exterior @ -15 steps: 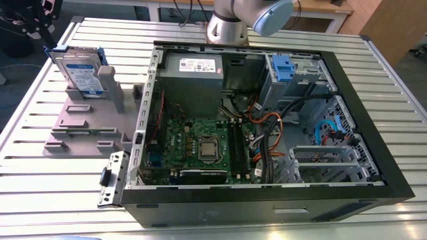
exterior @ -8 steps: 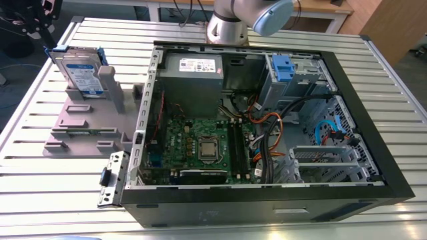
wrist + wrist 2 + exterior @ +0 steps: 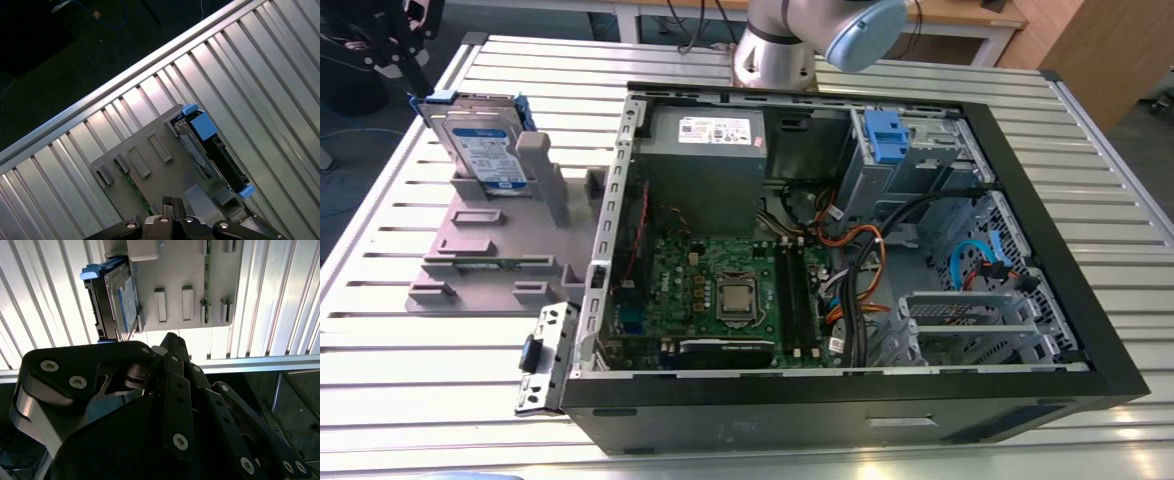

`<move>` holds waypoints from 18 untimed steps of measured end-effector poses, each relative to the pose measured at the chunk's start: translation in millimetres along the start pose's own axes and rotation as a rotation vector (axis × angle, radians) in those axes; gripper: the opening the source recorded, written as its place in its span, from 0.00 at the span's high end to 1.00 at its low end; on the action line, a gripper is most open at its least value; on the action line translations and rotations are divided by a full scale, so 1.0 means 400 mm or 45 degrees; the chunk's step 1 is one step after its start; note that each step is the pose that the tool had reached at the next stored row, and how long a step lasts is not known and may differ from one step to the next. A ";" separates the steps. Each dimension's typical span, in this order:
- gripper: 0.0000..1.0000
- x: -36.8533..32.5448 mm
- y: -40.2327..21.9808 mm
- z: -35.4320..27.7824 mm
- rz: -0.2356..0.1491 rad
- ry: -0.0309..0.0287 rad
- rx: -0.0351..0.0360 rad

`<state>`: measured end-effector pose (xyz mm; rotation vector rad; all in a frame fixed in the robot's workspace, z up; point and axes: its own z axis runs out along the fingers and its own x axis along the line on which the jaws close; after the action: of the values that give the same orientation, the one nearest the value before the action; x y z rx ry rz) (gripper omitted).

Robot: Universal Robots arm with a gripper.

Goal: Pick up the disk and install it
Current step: 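Pick up the disk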

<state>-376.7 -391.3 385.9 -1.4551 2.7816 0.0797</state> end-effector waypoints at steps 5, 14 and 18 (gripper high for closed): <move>0.89 0.000 0.000 0.000 -0.006 0.0004 -0.0002; 0.89 0.000 0.000 0.000 -0.015 0.0007 -0.0004; 0.89 0.000 0.000 0.000 -0.019 0.0009 -0.0005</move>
<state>-376.7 -391.3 385.9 -1.4764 2.7709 0.0798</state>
